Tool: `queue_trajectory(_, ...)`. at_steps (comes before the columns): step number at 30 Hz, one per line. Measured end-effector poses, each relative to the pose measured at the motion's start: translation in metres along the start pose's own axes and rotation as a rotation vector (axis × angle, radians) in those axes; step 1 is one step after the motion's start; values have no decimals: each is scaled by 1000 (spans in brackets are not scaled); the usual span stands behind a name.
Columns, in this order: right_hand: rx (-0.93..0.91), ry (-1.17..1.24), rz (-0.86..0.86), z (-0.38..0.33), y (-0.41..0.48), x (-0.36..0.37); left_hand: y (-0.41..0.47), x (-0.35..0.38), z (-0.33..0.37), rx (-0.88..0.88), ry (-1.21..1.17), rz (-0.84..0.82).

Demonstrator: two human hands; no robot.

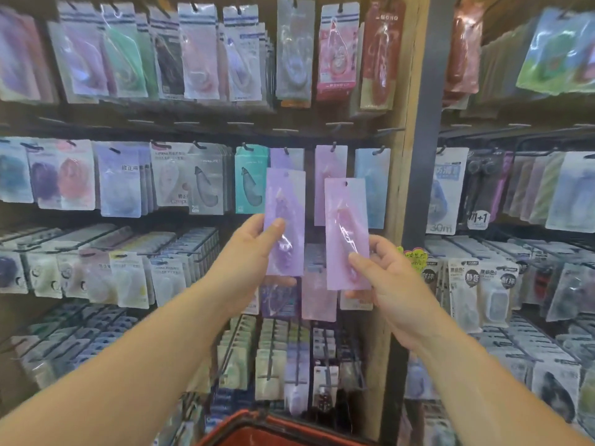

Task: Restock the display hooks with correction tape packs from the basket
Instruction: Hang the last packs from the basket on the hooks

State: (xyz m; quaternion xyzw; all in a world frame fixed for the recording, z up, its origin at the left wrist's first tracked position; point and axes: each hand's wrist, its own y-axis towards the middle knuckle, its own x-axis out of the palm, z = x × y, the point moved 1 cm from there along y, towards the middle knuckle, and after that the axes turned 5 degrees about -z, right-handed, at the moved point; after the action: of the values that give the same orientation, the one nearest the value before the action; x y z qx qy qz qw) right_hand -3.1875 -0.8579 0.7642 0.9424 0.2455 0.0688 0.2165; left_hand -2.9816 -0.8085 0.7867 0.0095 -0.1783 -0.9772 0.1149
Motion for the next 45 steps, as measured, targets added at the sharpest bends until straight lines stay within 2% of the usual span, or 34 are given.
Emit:
queue_trajectory(5,-5,-119,70,-20,32,-1,37,-12,17,-2,78,19)
queue_trajectory(18,-11,-111,94,-18,56,4,69,-11,22,6,71,-5)
queue_trajectory(33,-63,-125,96,-25,83,11,91,-11,2,-56,250,114)
queue_trajectory(41,-49,-175,193,-11,104,14,104,-12,-4,-135,225,93)
queue_trajectory(45,23,-273,219,-5,119,14,108,-10,-11,-129,221,74)
